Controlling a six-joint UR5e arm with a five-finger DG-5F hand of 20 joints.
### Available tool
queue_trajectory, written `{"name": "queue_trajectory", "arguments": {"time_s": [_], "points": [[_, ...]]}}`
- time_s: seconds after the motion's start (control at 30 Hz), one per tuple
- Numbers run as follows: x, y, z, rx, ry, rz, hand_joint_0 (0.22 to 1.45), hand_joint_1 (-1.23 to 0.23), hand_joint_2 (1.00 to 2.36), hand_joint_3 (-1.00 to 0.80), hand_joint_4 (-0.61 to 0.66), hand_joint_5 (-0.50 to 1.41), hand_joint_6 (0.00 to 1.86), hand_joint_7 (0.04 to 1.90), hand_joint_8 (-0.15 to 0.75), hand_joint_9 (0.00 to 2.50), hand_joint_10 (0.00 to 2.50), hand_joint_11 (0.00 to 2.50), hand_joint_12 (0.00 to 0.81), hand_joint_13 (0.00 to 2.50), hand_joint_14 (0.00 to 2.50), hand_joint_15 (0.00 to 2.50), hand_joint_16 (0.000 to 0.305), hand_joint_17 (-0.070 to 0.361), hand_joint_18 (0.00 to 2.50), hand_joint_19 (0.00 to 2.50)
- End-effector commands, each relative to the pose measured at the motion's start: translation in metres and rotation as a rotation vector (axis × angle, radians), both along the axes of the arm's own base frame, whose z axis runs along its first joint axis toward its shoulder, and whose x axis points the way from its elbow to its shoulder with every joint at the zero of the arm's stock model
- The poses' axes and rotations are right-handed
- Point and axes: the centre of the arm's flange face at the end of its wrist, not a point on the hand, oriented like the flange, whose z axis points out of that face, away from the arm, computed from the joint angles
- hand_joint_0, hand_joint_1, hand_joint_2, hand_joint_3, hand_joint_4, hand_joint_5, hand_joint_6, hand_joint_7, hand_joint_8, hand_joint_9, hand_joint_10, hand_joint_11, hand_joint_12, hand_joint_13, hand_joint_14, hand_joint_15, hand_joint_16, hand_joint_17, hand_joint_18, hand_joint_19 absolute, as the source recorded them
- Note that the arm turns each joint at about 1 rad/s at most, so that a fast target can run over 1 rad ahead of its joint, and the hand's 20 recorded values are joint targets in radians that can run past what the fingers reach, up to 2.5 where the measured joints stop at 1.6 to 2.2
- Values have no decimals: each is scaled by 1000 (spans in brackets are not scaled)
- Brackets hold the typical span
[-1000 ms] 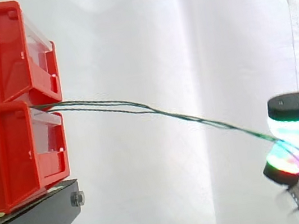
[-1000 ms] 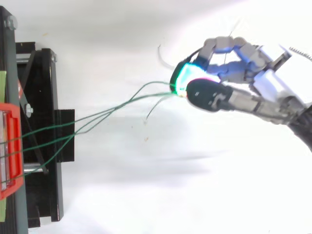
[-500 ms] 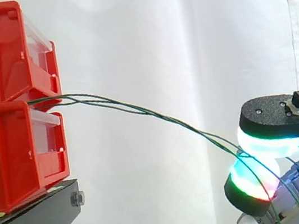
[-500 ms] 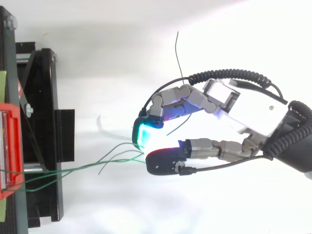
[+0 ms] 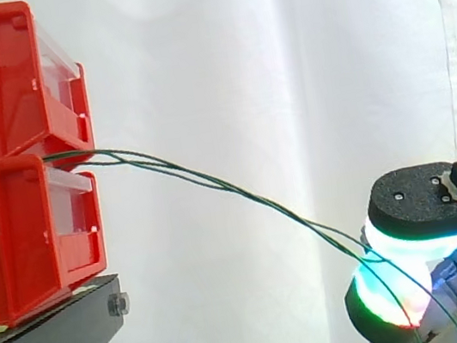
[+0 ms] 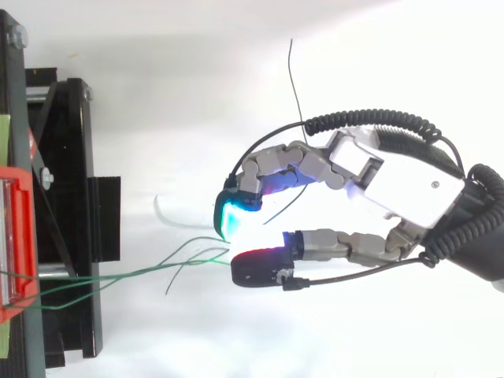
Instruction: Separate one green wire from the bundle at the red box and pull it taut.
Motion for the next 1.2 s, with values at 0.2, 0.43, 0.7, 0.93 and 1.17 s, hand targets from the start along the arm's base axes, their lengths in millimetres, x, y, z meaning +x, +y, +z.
{"name": "queue_trajectory", "arguments": {"time_s": [0.2,0.43,0.7,0.93,1.17], "points": [[-1,-16,72,-183,189,-66,611,-721,1018,-168,-18,-109,868,1121,237,964,11,283,347,720,14,341,51,115,631,508],[-27,-33,121,-285,414,-220,611,-722,1017,-168,-18,-109,868,1122,239,965,10,286,346,722,14,338,51,115,632,517],[-39,-36,122,-272,424,-294,611,-721,1017,-168,-18,-109,868,1121,236,962,11,289,348,720,15,338,51,115,632,517],[-42,-37,114,-290,444,-296,612,-722,1017,-168,-18,-109,868,1122,238,963,11,282,347,720,16,338,51,115,631,517],[-44,-40,116,-346,473,-334,612,-722,1016,-168,-17,-109,868,1122,237,961,12,288,347,722,15,338,51,115,631,517]]}}
